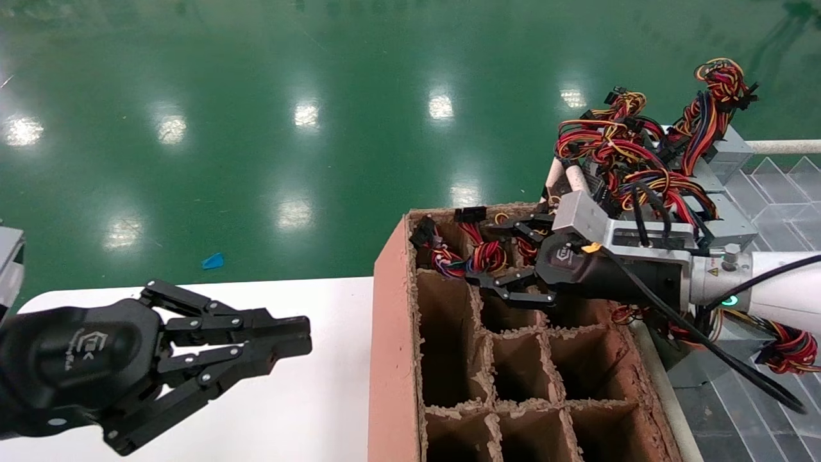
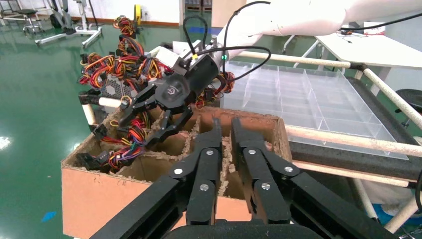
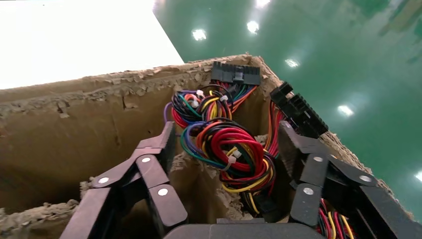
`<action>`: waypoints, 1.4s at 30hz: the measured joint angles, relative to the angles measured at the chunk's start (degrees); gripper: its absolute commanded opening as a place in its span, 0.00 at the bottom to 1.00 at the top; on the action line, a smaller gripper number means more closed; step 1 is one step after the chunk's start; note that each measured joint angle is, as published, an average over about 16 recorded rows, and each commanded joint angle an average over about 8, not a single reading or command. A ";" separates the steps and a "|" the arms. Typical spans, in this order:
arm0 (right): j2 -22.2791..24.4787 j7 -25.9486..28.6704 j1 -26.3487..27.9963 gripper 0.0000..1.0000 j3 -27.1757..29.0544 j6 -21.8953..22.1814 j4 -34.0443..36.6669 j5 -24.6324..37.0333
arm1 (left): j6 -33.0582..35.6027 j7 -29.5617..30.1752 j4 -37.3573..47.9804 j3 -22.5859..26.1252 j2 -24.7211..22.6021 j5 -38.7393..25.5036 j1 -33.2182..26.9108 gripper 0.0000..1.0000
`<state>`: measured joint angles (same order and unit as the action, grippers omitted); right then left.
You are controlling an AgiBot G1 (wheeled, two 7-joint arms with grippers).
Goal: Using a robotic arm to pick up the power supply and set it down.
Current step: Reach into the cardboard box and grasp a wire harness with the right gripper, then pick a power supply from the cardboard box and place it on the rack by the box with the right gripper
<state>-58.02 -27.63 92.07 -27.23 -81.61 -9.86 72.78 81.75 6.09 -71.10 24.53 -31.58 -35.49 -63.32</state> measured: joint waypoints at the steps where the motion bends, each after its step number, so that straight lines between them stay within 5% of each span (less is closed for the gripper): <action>1: -0.18 -0.50 0.27 0.00 -0.05 0.08 0.60 0.10 | 0.00 0.00 0.00 0.00 0.00 0.00 0.00 0.00; 23: -0.82 -6.13 4.47 0.00 -1.67 -1.44 6.81 2.60 | 0.00 0.00 0.00 0.00 0.00 0.00 0.00 0.00; 42: 0.98 -21.82 10.93 0.00 -5.93 -5.35 -3.15 9.03 | 0.00 0.00 0.00 0.00 0.00 0.00 0.00 0.00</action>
<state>-57.04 -49.45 103.00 -33.16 -86.96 -13.02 81.81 81.74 6.09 -71.10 24.53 -31.58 -35.48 -63.32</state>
